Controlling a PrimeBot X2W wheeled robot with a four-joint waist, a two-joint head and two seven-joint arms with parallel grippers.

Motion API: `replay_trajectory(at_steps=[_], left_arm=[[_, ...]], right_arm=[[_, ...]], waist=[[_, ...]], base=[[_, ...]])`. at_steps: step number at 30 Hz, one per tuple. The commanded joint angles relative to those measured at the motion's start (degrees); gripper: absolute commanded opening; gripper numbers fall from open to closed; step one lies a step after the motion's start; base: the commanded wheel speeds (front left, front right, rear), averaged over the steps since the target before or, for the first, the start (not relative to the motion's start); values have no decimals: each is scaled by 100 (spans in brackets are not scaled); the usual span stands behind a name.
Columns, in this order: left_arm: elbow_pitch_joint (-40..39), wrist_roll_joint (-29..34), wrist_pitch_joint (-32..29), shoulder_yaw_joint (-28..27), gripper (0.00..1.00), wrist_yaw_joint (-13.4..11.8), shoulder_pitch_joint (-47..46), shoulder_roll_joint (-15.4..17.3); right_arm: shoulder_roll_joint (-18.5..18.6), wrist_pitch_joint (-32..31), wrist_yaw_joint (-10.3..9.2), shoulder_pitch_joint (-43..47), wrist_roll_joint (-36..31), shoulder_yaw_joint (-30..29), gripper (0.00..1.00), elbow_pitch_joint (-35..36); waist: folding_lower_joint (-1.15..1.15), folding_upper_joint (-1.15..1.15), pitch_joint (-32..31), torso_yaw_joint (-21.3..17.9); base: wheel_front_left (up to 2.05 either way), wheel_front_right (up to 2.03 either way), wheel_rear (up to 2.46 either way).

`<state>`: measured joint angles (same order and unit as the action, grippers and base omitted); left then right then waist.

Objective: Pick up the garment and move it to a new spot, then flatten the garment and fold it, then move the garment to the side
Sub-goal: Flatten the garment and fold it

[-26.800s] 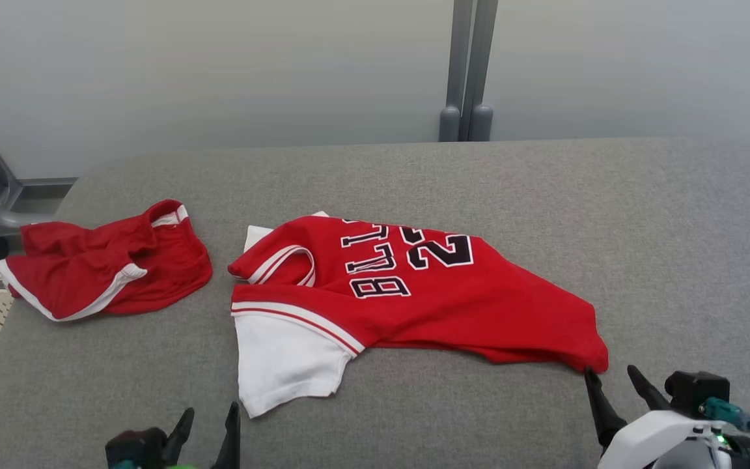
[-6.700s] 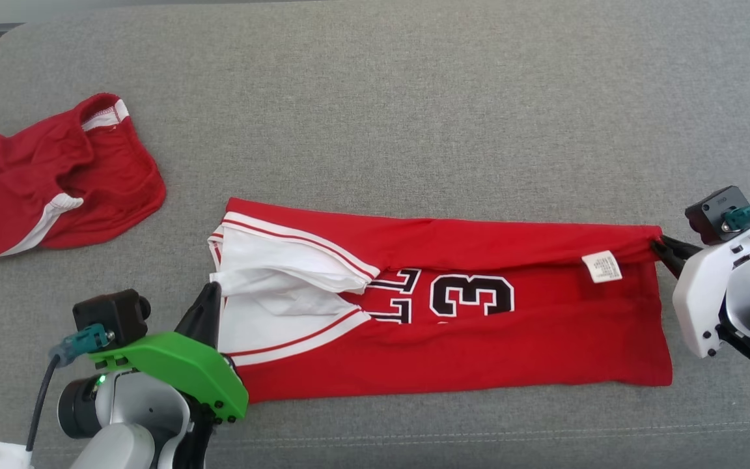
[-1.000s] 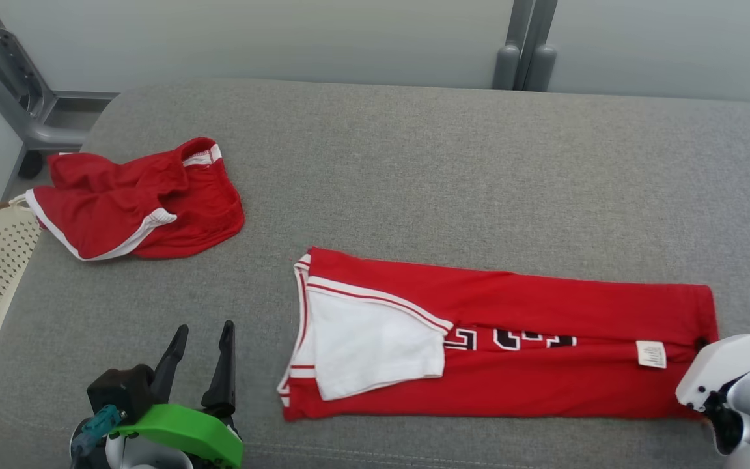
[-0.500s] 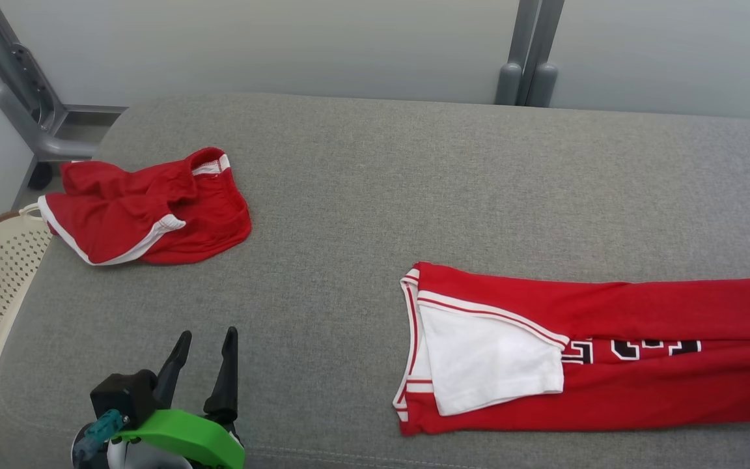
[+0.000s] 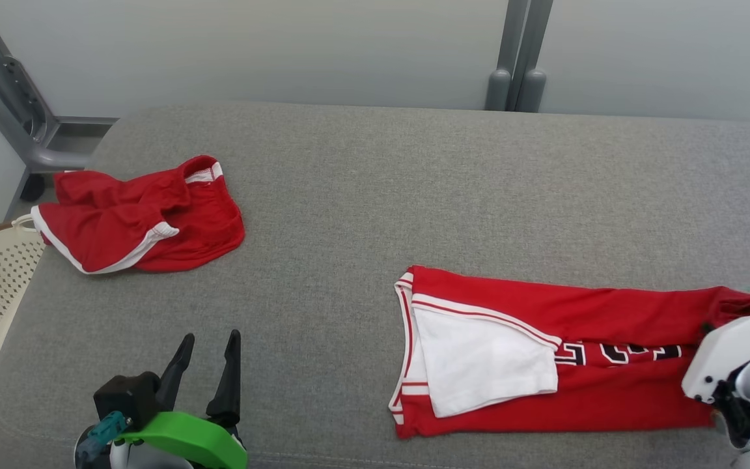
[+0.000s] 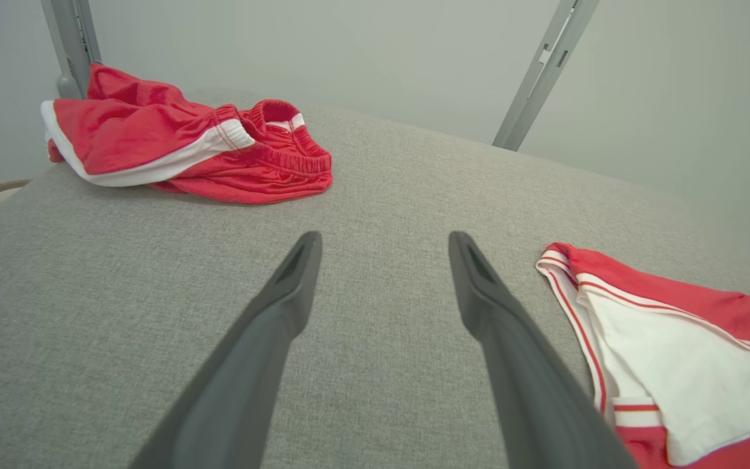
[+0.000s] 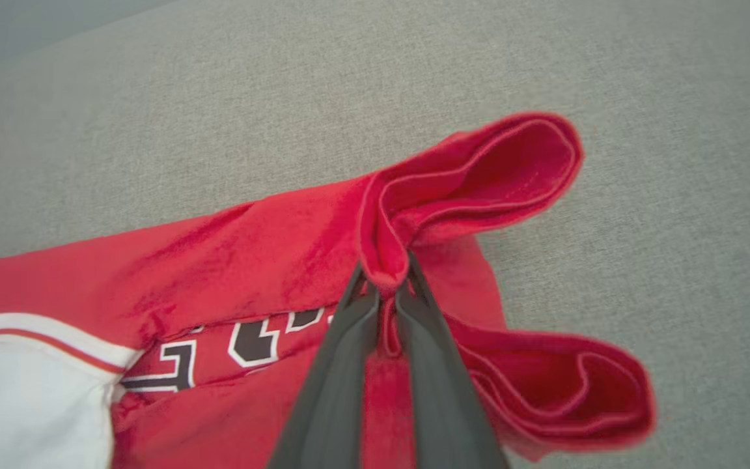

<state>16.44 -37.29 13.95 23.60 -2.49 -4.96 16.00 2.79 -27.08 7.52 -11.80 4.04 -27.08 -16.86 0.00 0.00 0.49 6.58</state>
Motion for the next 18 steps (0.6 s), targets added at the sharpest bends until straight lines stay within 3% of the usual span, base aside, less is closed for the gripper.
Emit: replay_trajectory(at_steps=[1,12,18], left_arm=[[-7,-53,-3,2,100,1,37,28],[-4,-74,15,45,100,7,40,25],[29,-88,21,83,100,36,34,11]], right_arm=[[20,-18,-6,80,148,171,0,7],[21,-152,-6,-151,1100,2584,0,-178],[20,-59,-5,-522,1291,3430,0,-537]], waist=[[0,0,-3,3],[0,0,-41,131],[0,0,-55,218]], base=[[0,0,0],[0,0,0],[0,0,0]])
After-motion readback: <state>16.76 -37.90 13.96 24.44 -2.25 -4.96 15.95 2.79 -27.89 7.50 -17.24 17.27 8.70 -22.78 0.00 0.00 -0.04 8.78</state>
